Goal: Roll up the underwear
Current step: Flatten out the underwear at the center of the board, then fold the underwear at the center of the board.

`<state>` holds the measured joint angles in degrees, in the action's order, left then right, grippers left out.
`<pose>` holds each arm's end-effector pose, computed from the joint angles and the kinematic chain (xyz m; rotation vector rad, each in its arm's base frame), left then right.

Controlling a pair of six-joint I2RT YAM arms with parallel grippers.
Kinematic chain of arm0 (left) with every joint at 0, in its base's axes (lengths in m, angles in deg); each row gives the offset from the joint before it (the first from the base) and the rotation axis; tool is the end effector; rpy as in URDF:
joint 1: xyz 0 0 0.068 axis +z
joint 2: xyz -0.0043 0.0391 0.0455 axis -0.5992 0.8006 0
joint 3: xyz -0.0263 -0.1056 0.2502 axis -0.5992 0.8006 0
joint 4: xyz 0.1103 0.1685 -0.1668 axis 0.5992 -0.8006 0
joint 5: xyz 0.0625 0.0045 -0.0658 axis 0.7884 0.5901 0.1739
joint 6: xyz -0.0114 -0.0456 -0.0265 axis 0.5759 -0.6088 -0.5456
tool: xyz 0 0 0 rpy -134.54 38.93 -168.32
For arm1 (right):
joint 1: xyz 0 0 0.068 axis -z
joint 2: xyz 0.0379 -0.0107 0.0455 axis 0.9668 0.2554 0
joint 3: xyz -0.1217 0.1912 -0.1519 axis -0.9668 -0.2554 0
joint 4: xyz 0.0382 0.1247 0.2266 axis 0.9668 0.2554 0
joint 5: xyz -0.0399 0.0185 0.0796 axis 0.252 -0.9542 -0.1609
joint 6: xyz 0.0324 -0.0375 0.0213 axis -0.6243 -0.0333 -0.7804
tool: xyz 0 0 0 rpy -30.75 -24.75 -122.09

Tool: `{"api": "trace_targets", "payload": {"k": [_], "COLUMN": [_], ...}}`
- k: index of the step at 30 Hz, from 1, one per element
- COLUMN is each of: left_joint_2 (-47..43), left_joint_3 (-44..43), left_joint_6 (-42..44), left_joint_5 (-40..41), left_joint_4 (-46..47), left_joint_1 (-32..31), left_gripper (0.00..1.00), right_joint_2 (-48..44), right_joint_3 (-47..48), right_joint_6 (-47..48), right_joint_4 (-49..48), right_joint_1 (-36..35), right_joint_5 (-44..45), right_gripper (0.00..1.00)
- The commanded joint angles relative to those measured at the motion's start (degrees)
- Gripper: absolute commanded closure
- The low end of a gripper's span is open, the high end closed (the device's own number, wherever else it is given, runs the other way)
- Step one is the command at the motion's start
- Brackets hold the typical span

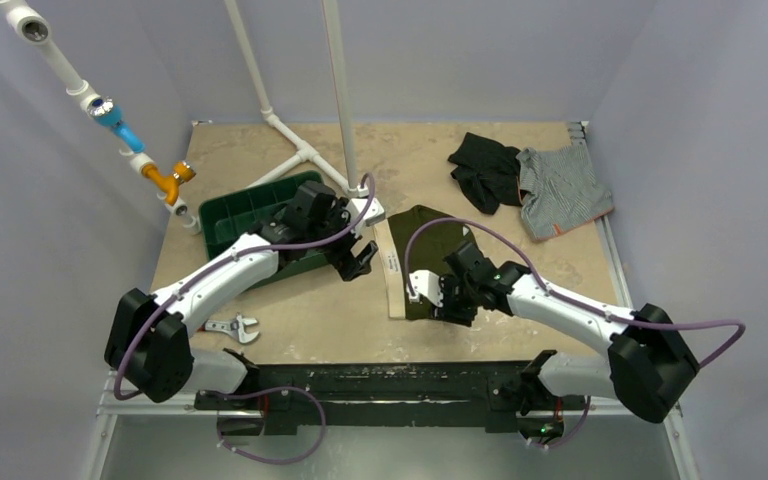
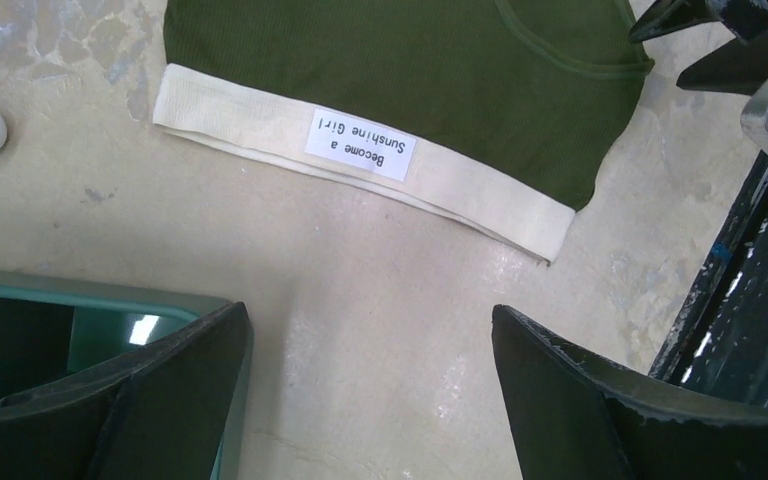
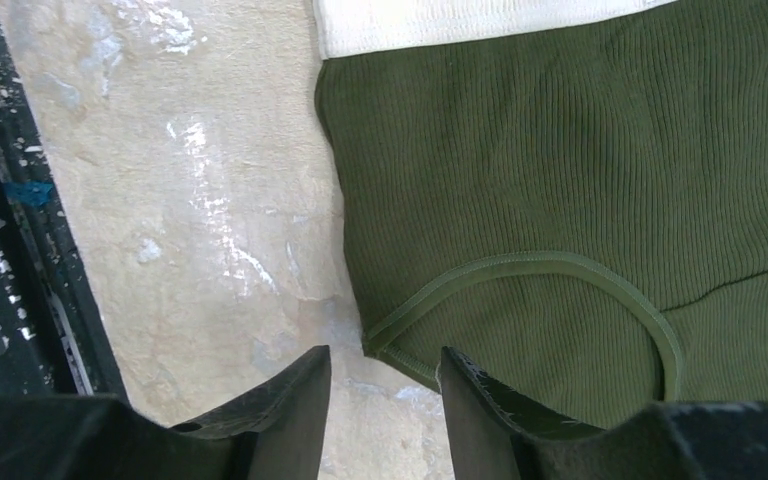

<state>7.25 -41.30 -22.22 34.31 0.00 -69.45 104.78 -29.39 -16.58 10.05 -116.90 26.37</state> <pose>0.2392 -0.1690 0.2632 1.1184 2.1019 -0.6088 0.1571 0.1493 0.1851 -1.7995 1.9718 0.2729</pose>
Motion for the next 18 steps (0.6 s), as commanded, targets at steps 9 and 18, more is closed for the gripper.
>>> {"api": "trace_targets", "payload": {"k": [9,18], "left_joint_2": [-1.30,-3.16], "left_joint_3": [4.36,9.26], "left_joint_6": [4.93,5.69], "left_joint_5": [-0.72,0.68], "left_joint_4": [3.57,8.99], "left_joint_1": [0.11,-3.03], "left_gripper": [0.13,0.16], "right_joint_2": [5.29,7.04], "right_joint_3": [0.42,3.33], "right_joint_6": [2.24,1.14], "right_joint_4": [-2.71,0.73], "right_joint_1": [-0.14,-0.12], "right_joint_5": [0.78,-6.06], "right_gripper": [0.66,0.96]}}
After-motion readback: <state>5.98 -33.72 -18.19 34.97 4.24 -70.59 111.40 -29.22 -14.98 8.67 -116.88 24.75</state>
